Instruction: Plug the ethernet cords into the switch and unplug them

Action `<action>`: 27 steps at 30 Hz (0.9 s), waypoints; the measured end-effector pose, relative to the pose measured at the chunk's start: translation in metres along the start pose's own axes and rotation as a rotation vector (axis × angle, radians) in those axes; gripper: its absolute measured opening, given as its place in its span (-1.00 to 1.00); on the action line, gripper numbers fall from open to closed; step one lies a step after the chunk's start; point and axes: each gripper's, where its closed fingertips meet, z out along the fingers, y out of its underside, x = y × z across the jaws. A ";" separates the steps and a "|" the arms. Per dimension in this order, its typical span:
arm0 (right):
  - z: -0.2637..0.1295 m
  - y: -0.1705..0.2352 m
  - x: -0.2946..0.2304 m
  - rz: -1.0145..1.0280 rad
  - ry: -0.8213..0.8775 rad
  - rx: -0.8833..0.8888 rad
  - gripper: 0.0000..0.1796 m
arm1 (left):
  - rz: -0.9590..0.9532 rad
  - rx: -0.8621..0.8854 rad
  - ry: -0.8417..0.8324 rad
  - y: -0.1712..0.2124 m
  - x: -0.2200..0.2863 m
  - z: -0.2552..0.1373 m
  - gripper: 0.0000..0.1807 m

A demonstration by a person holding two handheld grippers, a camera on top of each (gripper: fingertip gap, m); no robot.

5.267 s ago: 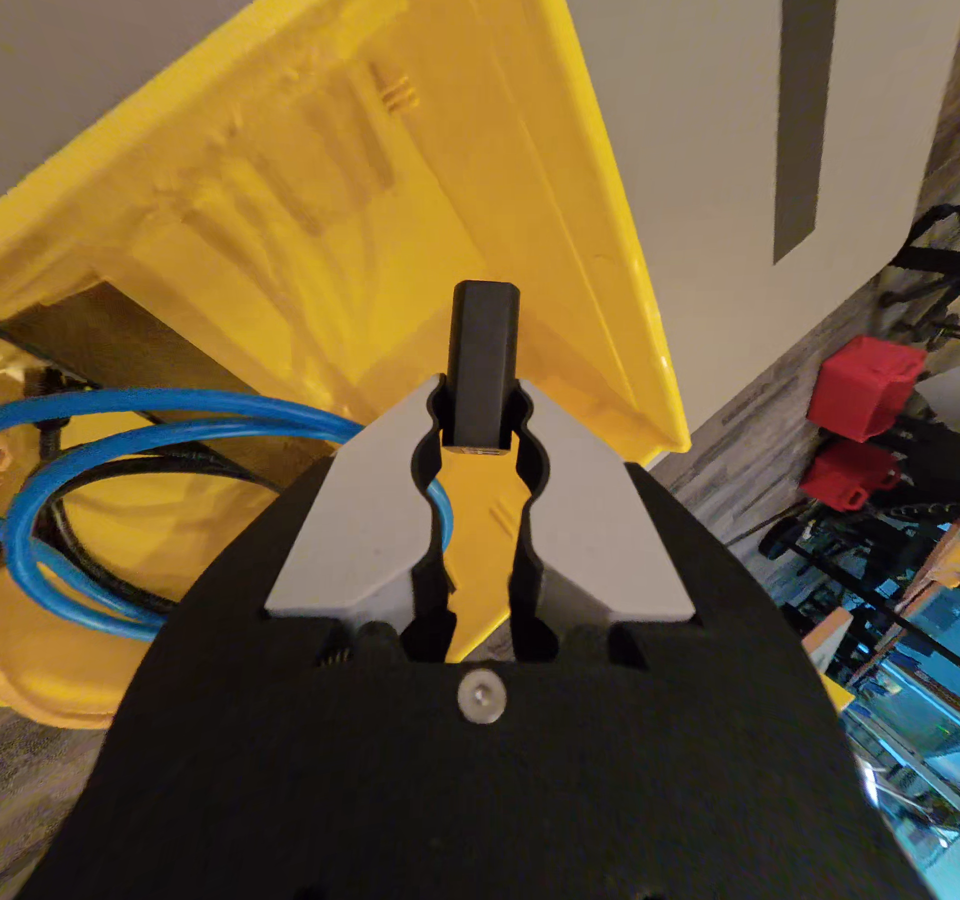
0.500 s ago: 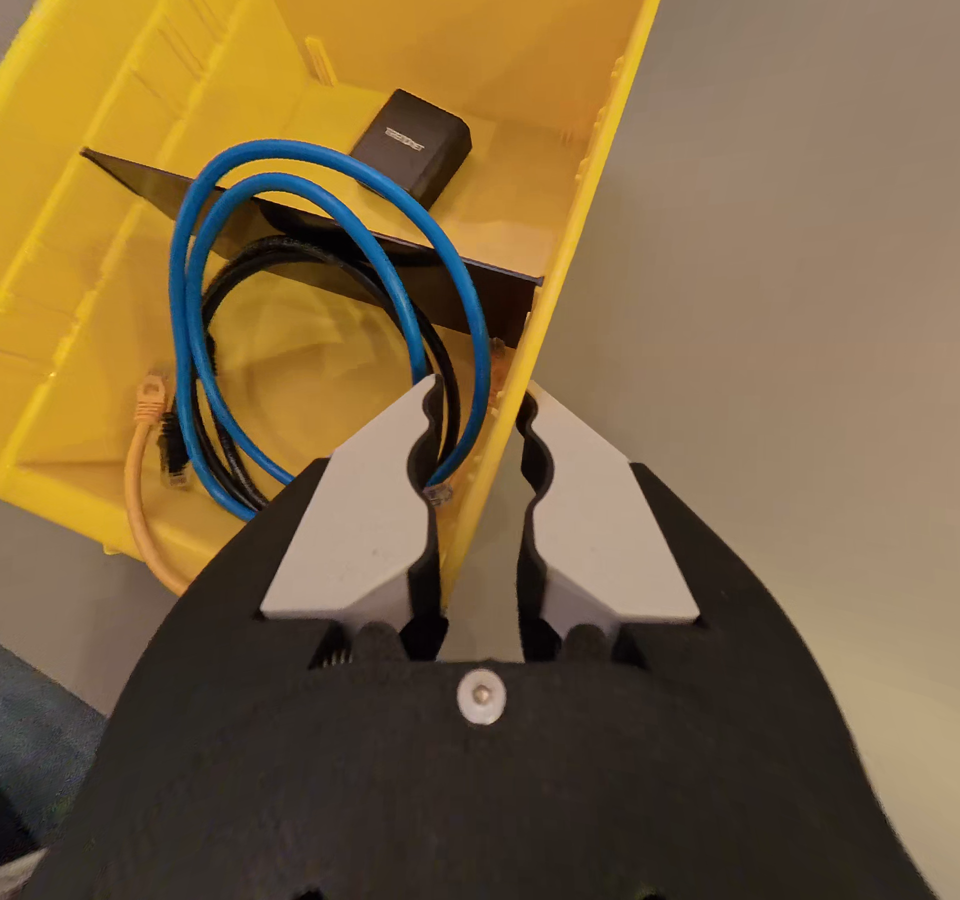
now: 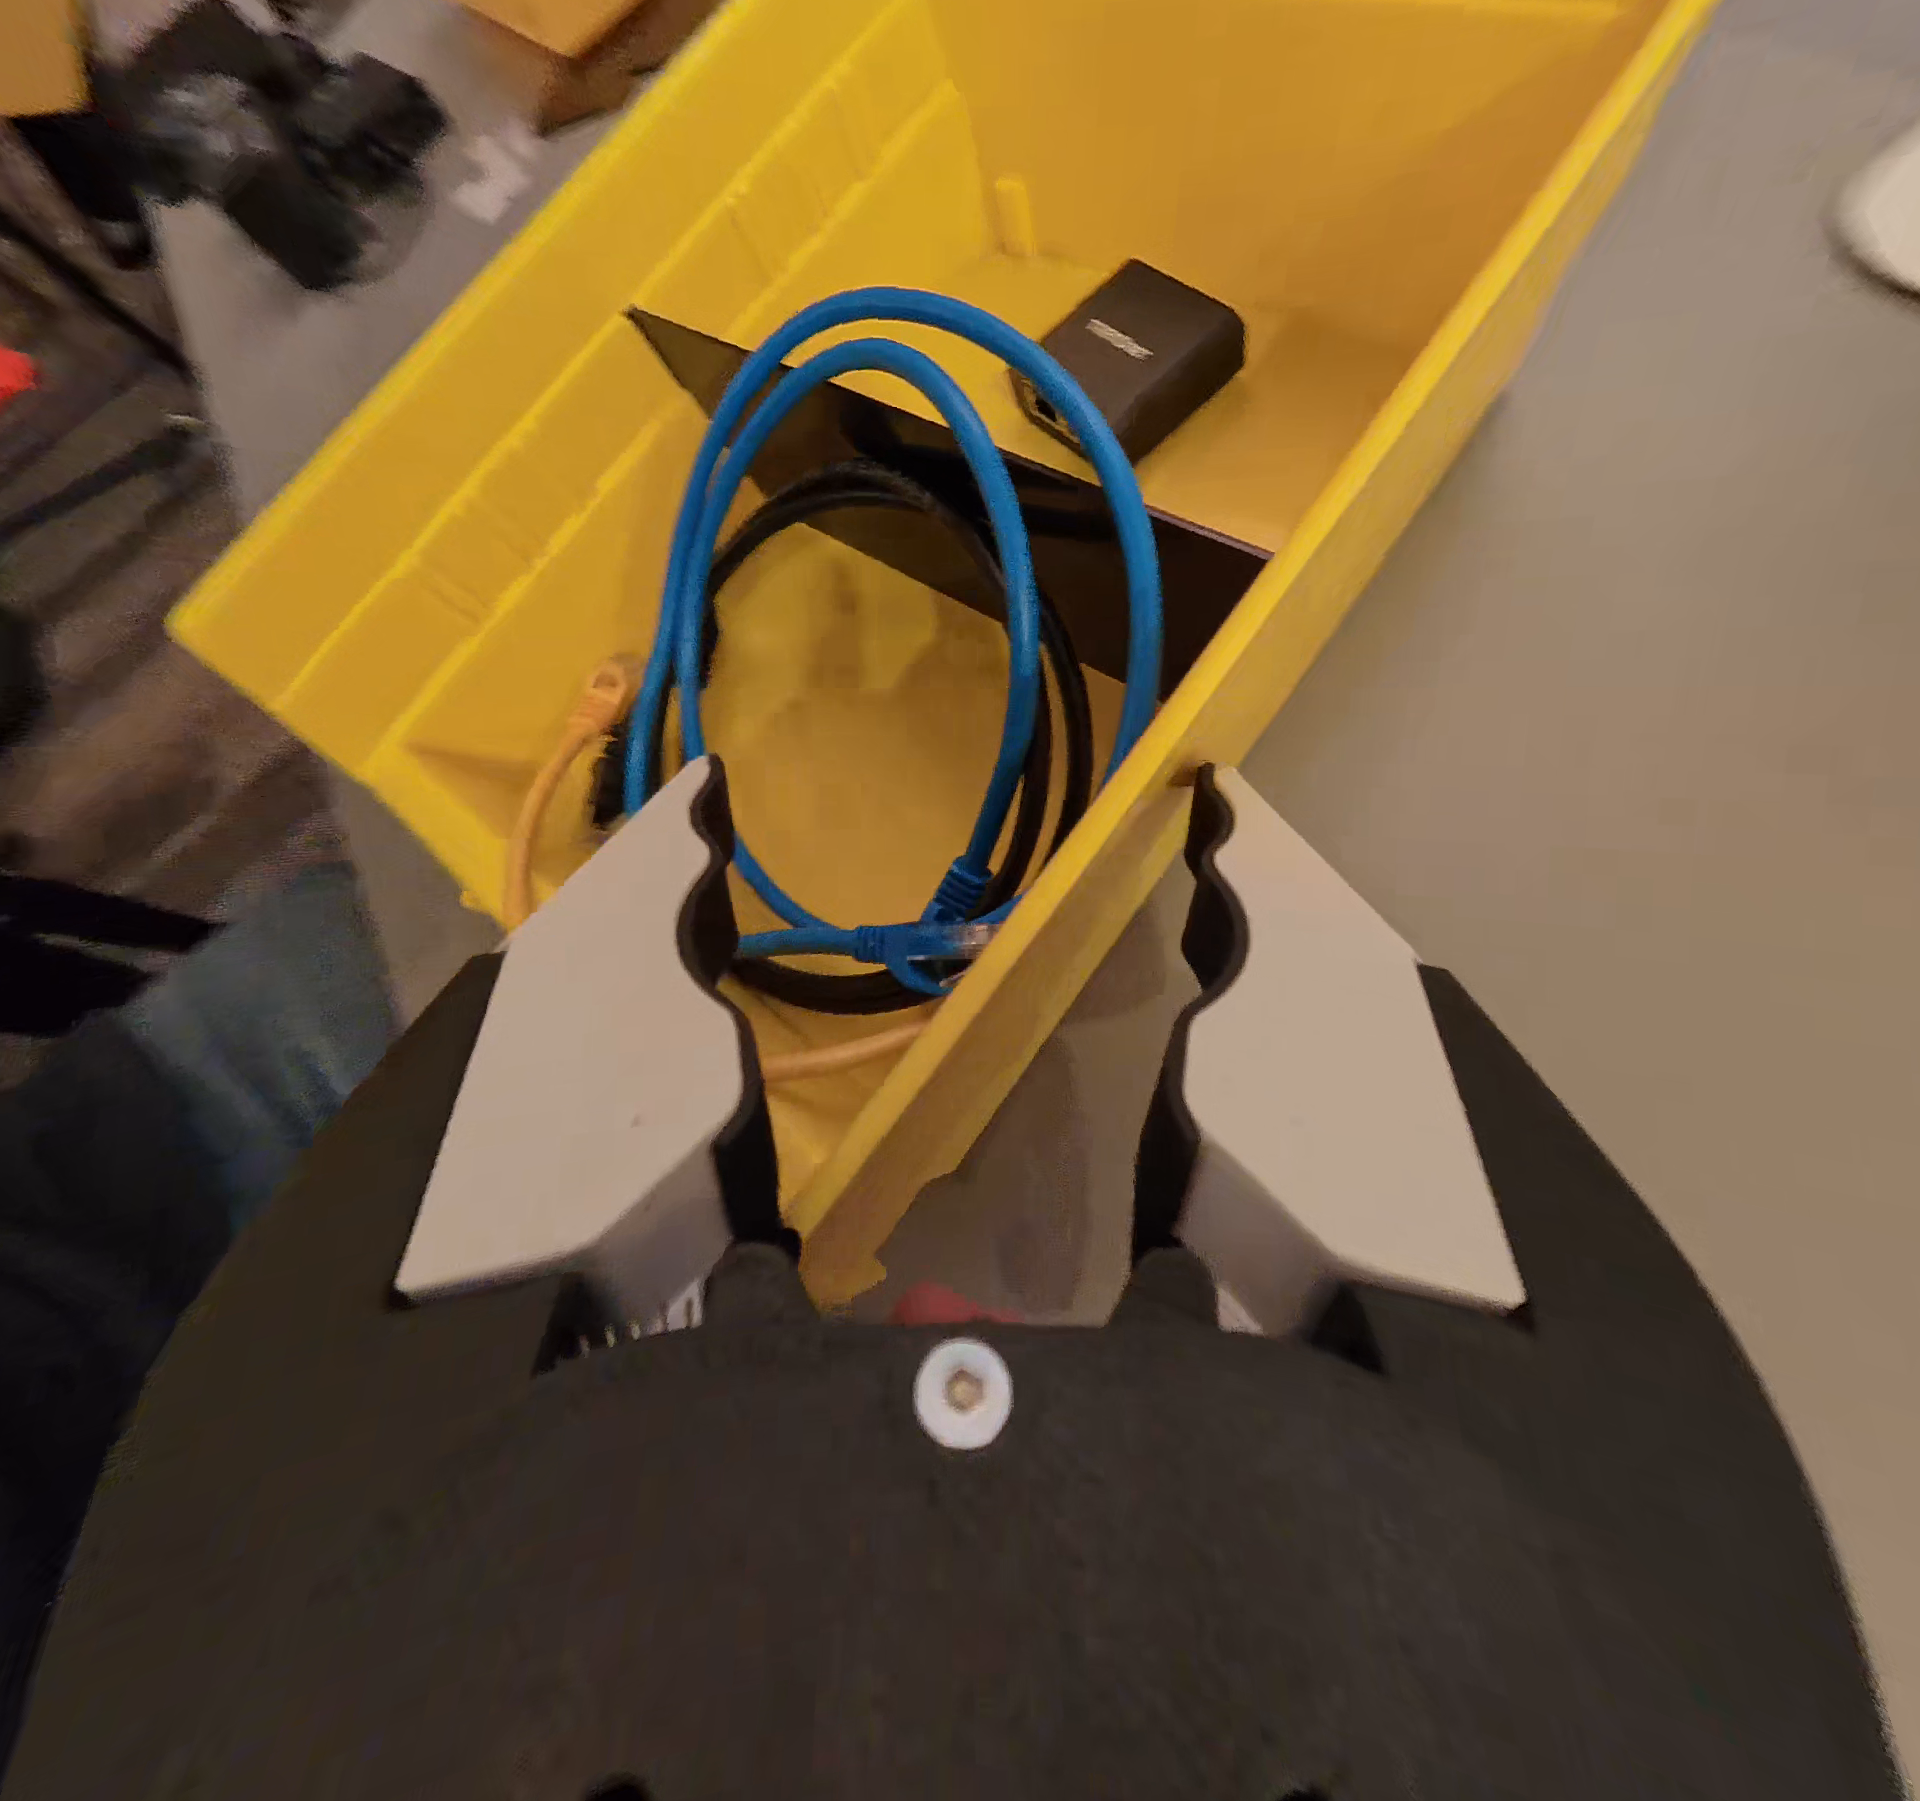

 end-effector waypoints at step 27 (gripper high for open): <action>-0.285 -0.013 0.033 0.055 0.091 0.673 0.11 | 0.317 -0.272 0.387 0.027 0.316 0.173 -0.93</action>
